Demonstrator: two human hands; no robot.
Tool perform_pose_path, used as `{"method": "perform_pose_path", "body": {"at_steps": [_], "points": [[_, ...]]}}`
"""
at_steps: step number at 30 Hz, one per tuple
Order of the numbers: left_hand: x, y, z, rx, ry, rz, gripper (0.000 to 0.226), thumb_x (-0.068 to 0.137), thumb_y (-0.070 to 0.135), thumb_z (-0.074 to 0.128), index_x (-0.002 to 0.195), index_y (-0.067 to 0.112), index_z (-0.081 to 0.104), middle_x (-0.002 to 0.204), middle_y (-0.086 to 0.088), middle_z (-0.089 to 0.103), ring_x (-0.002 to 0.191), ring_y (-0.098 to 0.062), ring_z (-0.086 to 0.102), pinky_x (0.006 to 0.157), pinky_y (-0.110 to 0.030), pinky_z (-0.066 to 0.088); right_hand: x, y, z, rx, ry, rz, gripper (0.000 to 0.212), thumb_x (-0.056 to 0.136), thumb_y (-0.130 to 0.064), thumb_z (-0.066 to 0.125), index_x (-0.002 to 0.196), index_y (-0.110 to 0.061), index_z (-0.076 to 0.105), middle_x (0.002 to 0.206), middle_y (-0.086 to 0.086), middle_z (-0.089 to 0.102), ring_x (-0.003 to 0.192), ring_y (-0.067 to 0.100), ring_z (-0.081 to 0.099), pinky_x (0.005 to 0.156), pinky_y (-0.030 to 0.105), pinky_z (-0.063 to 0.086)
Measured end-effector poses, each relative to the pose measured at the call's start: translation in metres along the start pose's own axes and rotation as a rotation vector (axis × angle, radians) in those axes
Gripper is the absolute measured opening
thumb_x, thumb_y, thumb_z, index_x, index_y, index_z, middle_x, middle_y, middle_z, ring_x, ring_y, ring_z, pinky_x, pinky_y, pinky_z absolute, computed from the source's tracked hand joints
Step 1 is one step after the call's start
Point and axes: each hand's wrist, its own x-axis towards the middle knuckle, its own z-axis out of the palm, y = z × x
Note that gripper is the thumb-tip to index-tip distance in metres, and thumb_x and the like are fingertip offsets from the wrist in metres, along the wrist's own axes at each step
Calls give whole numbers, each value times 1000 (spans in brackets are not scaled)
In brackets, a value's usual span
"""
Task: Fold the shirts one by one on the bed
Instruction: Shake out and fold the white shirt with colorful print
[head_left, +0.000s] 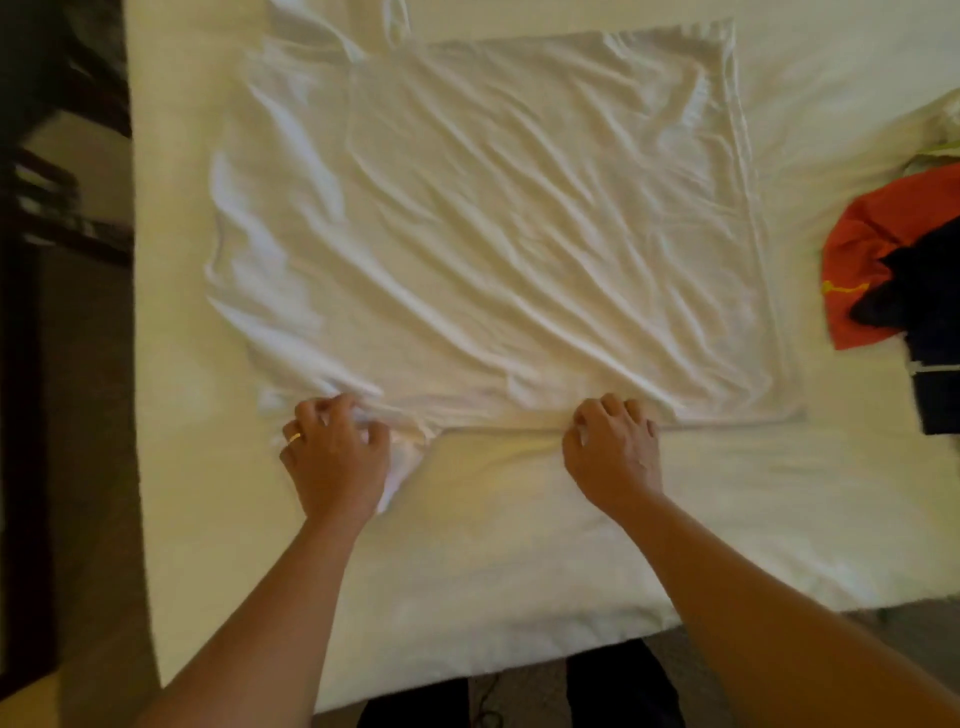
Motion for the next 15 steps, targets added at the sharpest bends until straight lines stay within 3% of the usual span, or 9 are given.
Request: {"method": "perform_pose_path", "body": {"at_steps": [2, 4, 8, 11, 12, 15], "points": [[14, -31, -15, -55, -62, -164, 39, 86, 27, 68, 123, 16, 60, 131, -18, 48, 117, -44, 47, 91, -50, 44, -7, -55, 21, 98, -81, -48, 17, 95, -25, 51, 94, -13, 63, 98, 4, 64, 97, 26, 54, 82, 38, 45], [24, -47, -23, -179, -130, -265, 45, 89, 31, 68, 129, 15, 55, 134, -18, 46, 120, -44, 46, 94, -49, 44, -15, -101, 37, 214, -134, 31, 25, 96, -33, 49, 86, -14, 61, 92, 5, 66, 91, 28, 58, 75, 37, 46], [40, -58, -39, -461, -141, -414, 60, 86, 32, 74, 136, 15, 47, 134, -15, 44, 113, -39, 53, 93, -44, 50, -17, -174, 56, 593, -107, 488, 47, 98, -52, 51, 85, -9, 67, 81, 5, 65, 81, 27, 59, 71, 34, 44], [45, -61, -43, -670, -209, -555, 54, 84, 28, 74, 129, 14, 48, 119, -5, 50, 94, -30, 57, 77, -35, 50, -14, -197, 62, 1005, -70, 807, 24, 90, -29, 69, 85, -6, 71, 79, 8, 67, 70, 24, 62, 63, 31, 49], [45, -65, -44, -739, -236, -576, 46, 84, 27, 74, 122, 13, 53, 111, -3, 58, 86, -26, 59, 69, -31, 48, -15, -201, 63, 1092, -98, 850, 16, 86, -21, 73, 89, -6, 71, 84, 10, 69, 73, 25, 65, 67, 34, 54], [42, -81, -42, -846, -363, -546, 14, 85, 22, 72, 91, 9, 69, 87, -10, 72, 75, -26, 66, 56, -27, 46, -19, -200, 65, 1203, -224, 862, 22, 82, -11, 77, 100, -5, 67, 100, 17, 70, 91, 34, 68, 84, 50, 59]]}}
